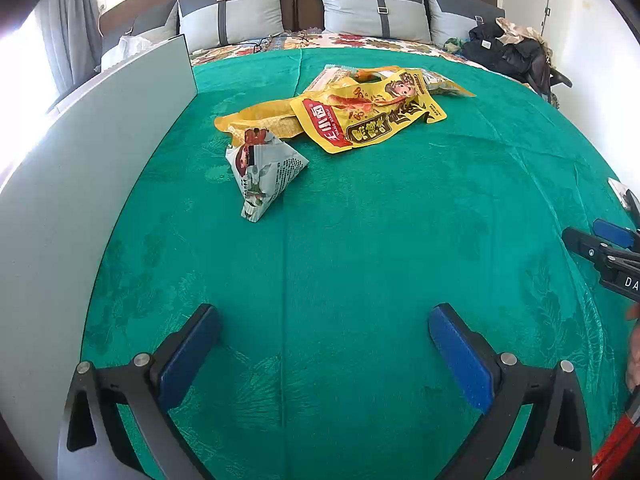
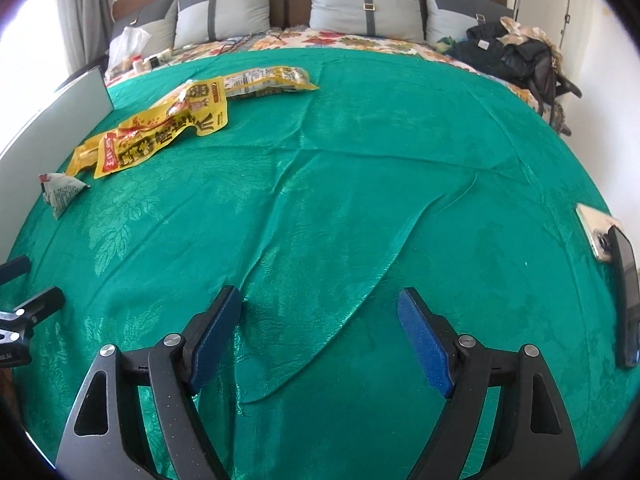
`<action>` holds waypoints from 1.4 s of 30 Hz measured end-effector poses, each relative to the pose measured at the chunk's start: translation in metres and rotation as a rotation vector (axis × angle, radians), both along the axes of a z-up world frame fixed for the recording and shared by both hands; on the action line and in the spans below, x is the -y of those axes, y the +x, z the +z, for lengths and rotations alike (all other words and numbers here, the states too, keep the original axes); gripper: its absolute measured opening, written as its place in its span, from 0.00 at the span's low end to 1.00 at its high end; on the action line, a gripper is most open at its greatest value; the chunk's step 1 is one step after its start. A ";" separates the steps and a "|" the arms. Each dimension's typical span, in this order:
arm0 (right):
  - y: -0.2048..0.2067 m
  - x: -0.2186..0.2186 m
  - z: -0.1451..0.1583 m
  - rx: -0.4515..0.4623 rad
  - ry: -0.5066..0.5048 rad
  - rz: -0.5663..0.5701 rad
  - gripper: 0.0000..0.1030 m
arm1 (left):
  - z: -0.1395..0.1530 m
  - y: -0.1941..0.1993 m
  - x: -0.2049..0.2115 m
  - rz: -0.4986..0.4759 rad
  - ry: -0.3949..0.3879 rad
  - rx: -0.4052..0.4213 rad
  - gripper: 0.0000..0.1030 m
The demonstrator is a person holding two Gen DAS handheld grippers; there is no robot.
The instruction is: Organize snacks
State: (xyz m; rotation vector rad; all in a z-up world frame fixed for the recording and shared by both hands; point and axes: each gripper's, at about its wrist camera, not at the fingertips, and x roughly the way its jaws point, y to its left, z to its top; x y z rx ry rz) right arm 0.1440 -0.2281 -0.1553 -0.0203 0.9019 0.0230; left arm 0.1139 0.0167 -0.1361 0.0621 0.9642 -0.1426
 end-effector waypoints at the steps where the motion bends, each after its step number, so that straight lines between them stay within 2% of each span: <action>1: 0.000 -0.001 0.000 0.003 -0.001 -0.002 0.85 | 0.000 0.000 0.000 0.000 0.000 0.000 1.00; 11: 0.002 -0.001 0.000 0.001 0.009 0.003 0.91 | 0.000 0.000 0.000 0.000 0.000 0.000 1.00; 42: 0.002 0.000 0.000 0.000 0.010 0.003 0.91 | 0.000 0.000 0.000 0.000 0.000 0.001 1.00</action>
